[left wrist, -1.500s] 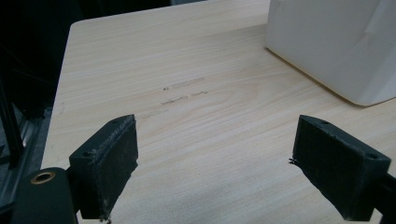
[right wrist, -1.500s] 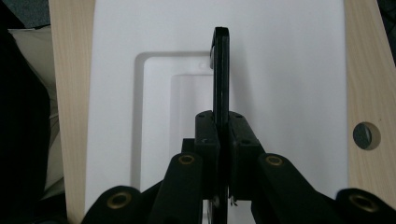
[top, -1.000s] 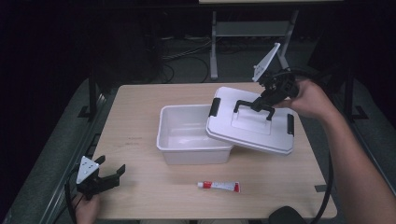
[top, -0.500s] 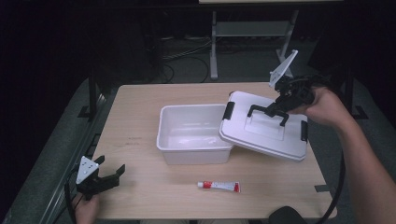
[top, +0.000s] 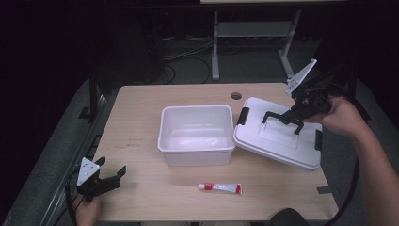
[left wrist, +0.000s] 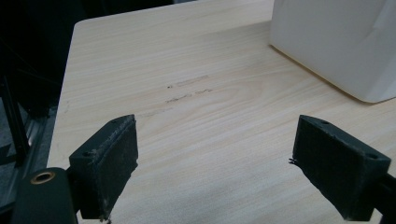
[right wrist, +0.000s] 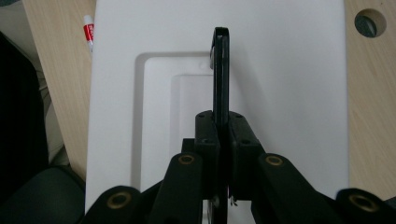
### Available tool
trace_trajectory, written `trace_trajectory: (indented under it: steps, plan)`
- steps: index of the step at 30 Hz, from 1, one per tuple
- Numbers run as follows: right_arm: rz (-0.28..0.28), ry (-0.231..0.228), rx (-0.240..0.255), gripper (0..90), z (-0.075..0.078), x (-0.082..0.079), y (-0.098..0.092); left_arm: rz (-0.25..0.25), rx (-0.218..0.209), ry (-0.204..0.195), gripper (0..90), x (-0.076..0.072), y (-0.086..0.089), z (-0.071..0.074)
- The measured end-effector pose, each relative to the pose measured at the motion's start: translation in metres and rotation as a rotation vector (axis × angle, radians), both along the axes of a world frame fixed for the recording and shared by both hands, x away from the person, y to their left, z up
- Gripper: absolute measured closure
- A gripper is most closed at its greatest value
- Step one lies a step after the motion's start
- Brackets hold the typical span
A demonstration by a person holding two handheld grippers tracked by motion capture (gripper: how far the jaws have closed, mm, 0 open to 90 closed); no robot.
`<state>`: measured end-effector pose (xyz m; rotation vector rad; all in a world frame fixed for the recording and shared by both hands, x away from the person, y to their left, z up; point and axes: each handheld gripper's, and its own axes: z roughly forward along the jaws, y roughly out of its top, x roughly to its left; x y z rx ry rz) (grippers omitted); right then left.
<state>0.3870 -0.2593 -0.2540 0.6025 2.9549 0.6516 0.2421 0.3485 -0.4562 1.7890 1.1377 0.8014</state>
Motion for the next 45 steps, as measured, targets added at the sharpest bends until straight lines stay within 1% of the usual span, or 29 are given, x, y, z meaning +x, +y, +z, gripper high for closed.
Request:
trace_trajectory:
  steps: [8, 16, 22, 26, 30, 37, 45]
  plan:
    - [-0.025, 0.007, 0.004, 84.2, -0.009, -0.004, -0.014, -0.001, 0.005, -0.001, 13.4, 0.0, -0.001, 0.0]
    - [-0.044, 0.02, 0.01, 84.2, -0.022, -0.007, -0.025, -0.003, 0.006, -0.003, 13.4, 0.0, -0.001, 0.0]
    - [-0.055, 0.035, 0.013, 84.2, -0.039, -0.006, -0.028, -0.002, 0.006, -0.003, 13.4, 0.0, -0.001, 0.0]
    - [-0.059, 0.054, 0.005, 84.2, -0.055, -0.004, -0.027, 0.0, 0.006, -0.002, 13.4, 0.0, 0.0, 0.0]
    - [-0.062, 0.069, 0.01, 84.2, -0.07, -0.002, -0.027, 0.0, 0.007, -0.003, 13.4, 0.0, 0.0, 0.0]
    - [-0.06, 0.094, -0.006, 84.2, -0.093, 0.003, -0.022, 0.001, 0.007, -0.003, 13.4, 0.0, 0.0, 0.0]
    - [-0.057, 0.111, -0.01, 84.1, -0.114, 0.008, -0.015, 0.003, 0.006, -0.006, 13.4, 0.0, 0.001, 0.0]
